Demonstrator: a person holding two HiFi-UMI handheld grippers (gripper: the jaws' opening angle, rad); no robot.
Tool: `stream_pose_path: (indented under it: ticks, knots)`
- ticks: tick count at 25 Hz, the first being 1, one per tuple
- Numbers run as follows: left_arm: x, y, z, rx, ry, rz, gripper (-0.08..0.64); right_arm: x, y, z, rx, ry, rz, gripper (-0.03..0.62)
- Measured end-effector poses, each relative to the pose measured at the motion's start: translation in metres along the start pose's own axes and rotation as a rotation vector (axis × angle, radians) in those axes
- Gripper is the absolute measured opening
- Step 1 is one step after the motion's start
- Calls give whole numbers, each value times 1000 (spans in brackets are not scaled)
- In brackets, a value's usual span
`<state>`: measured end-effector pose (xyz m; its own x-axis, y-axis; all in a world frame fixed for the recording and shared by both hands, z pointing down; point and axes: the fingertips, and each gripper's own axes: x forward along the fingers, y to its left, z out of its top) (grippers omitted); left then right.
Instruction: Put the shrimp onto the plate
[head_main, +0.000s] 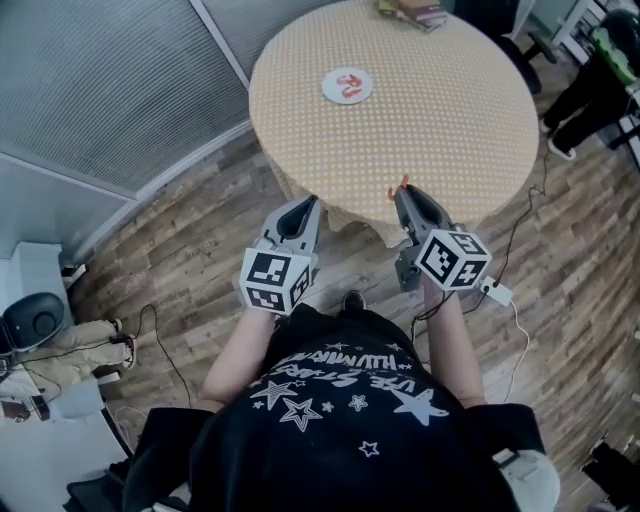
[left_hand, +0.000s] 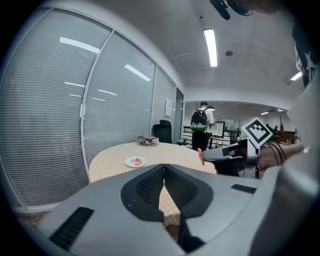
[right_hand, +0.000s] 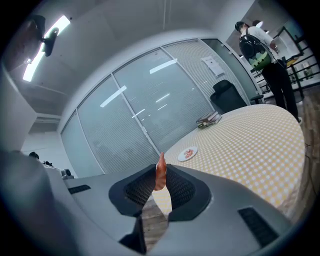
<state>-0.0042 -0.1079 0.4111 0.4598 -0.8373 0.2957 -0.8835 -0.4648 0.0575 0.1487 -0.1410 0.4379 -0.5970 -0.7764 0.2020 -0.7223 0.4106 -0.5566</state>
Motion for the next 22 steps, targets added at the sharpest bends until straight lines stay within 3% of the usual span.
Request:
stream_pose_path:
  ticks: [11, 22]
  knots:
    - [13, 15, 3, -1, -2, 16, 9, 28, 5, -4, -28, 45, 41, 67]
    - [56, 45, 18, -19, -30, -23, 9, 56, -10, 18, -48, 33, -13, 67]
